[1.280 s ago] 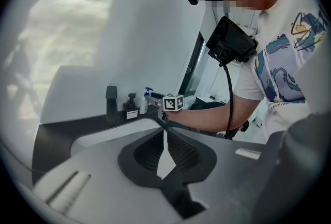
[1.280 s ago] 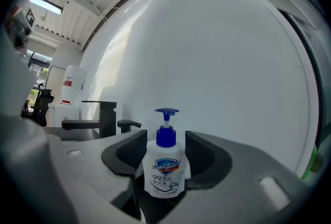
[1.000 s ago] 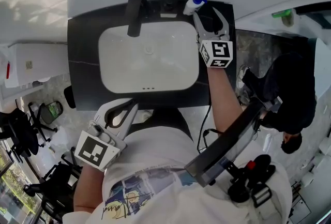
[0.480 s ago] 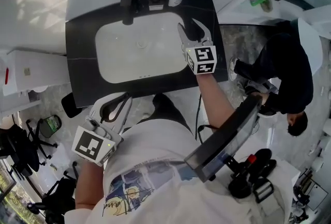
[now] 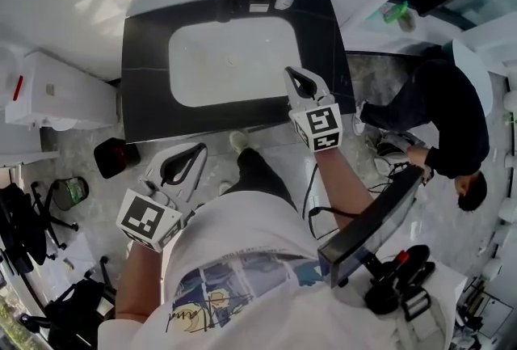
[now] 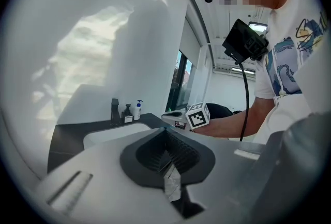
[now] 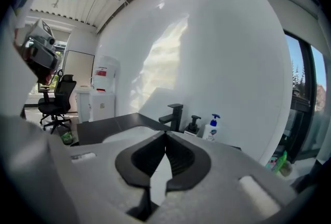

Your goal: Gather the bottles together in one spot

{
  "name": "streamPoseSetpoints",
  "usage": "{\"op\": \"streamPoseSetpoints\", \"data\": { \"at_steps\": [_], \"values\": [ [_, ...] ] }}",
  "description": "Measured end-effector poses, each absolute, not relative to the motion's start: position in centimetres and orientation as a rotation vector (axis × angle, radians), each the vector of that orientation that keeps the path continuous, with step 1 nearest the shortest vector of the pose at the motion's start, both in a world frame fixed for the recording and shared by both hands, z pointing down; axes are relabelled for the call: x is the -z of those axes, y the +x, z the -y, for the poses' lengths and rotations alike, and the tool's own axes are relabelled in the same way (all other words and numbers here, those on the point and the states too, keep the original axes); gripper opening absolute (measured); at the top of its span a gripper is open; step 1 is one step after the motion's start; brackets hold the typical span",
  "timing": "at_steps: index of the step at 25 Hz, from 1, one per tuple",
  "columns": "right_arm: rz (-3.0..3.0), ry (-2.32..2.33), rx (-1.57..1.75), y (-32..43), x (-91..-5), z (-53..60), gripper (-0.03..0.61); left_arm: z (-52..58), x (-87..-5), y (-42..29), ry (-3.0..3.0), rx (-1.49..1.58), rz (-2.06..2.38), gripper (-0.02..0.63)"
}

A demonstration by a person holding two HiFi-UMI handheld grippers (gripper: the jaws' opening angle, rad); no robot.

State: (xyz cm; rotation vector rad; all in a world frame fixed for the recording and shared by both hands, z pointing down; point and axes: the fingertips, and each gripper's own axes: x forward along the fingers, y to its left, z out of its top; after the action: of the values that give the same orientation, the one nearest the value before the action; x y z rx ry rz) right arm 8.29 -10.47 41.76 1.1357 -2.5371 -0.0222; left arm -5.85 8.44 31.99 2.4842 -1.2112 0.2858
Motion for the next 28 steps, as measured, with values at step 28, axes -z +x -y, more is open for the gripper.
{"op": "streamPoseSetpoints", "data": {
  "at_steps": [28],
  "values": [
    [2.662, 0.733, 0.053, 8.7, -32.5, -15.1, 0.003, -21.0, -31.7, 1.4, 2.535, -0.296, 1.121, 0.002]
  ]
}}
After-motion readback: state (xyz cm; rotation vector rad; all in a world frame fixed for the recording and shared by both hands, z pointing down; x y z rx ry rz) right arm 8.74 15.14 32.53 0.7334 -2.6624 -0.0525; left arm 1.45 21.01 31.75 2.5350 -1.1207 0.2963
